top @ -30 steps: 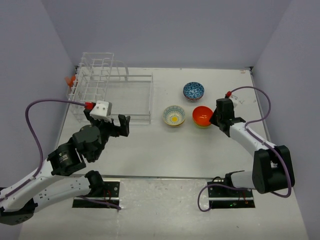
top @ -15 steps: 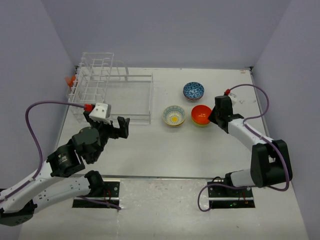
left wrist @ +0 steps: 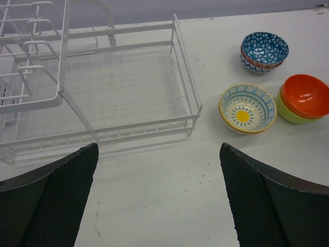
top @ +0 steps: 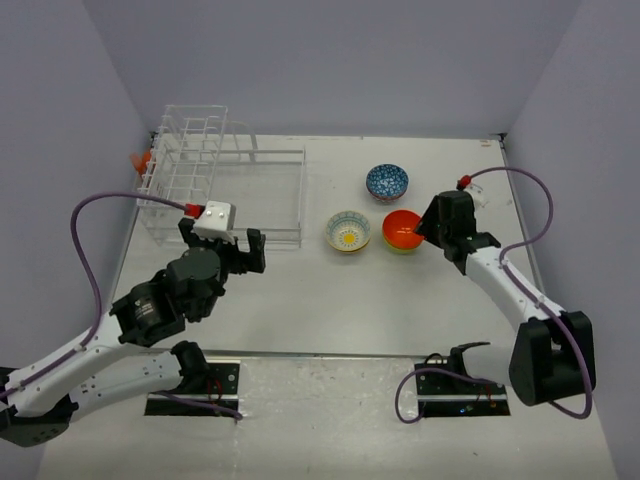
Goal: Unload the bowls from the dish rack
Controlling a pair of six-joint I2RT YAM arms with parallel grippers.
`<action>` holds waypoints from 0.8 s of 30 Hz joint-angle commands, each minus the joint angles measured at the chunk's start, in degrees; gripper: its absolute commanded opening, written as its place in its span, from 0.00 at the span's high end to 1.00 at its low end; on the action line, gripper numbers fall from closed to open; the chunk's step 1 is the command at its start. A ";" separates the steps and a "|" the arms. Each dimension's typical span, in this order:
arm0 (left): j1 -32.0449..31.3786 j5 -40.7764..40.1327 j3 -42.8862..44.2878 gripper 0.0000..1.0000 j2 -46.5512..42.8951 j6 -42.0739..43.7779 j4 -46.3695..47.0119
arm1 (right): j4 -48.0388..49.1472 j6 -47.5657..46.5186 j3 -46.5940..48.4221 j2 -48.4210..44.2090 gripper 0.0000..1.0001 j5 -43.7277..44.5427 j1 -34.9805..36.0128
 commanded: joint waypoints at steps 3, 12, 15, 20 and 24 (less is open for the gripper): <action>2.82 -2.98 3.59 0.00 5.50 -3.20 1.35 | -6.95 -0.61 4.92 -12.10 0.41 0.06 -0.28; 32.78 17.07 7.65 0.00 5.18 0.05 0.83 | -33.32 -10.97 21.09 -29.86 0.01 -4.07 -0.11; 34.29 14.96 6.16 0.00 -0.27 -0.65 -1.98 | -38.87 -13.87 24.52 -34.51 0.01 -2.06 -0.11; 34.29 10.75 1.77 0.00 -9.06 -0.13 -6.29 | -43.10 -16.60 24.45 -44.00 0.01 1.81 -0.11; 34.29 10.21 -0.35 0.00 -11.97 0.58 -7.87 | -41.18 -19.41 19.62 -49.37 0.01 3.13 -0.11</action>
